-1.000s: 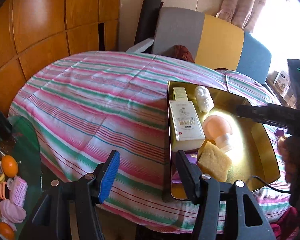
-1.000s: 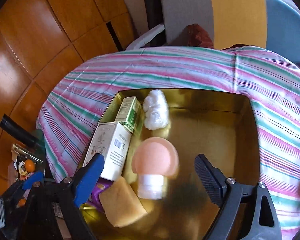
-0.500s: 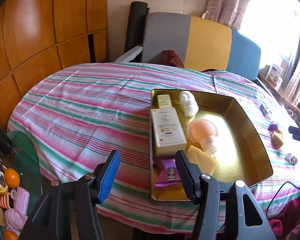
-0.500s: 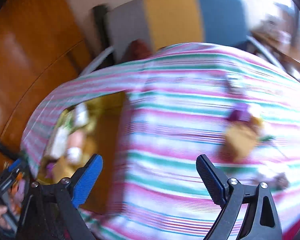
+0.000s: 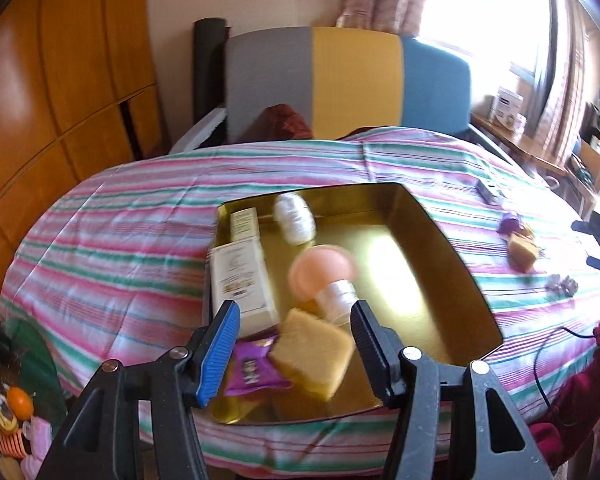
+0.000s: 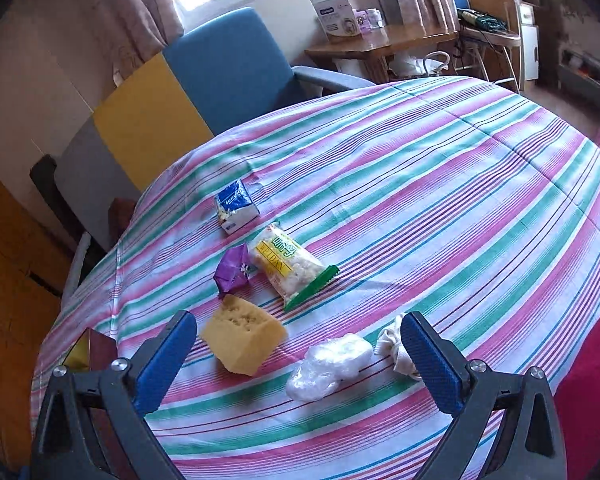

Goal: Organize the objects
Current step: 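Move both tools back toward the remaining items, then grasp the blue Tempo tissue pack with the left tool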

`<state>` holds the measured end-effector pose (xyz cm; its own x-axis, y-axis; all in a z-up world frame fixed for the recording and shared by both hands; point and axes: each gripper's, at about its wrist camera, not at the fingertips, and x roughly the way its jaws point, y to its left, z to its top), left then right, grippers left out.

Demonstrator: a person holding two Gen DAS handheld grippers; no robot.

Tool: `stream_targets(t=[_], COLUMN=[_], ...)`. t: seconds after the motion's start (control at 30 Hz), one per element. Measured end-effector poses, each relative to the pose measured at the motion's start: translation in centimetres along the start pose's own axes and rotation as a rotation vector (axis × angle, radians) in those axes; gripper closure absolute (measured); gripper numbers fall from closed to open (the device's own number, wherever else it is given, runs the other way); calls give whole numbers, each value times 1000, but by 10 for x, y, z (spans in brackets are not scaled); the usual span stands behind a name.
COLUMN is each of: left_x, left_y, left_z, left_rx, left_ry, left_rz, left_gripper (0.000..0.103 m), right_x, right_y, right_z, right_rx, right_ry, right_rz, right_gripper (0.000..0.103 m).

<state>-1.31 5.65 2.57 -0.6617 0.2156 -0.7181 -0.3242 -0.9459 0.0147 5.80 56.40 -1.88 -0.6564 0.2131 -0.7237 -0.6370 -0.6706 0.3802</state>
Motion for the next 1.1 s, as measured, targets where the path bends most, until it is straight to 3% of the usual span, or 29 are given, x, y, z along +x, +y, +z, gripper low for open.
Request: stream_targets(t=[0.13, 0.5, 0.77, 1.1], left_x=[6, 28, 45, 90], left_y=[-26, -103, -158, -223], left_z=[10, 36, 57, 87], left_rx=[49, 143, 189, 215], left_ry=[7, 97, 162, 250], left_rz=[-38, -261, -385, -463], left_gripper=[45, 45, 45, 45], right_x=[0, 1, -1, 6], right_y=[-2, -20, -32, -40], right_z=[0, -2, 0, 0], right_rx=[26, 154, 220, 282], right_ry=[-1, 8, -7, 28], right_rz=[45, 129, 130, 184], right_gripper=[0, 0, 0, 0])
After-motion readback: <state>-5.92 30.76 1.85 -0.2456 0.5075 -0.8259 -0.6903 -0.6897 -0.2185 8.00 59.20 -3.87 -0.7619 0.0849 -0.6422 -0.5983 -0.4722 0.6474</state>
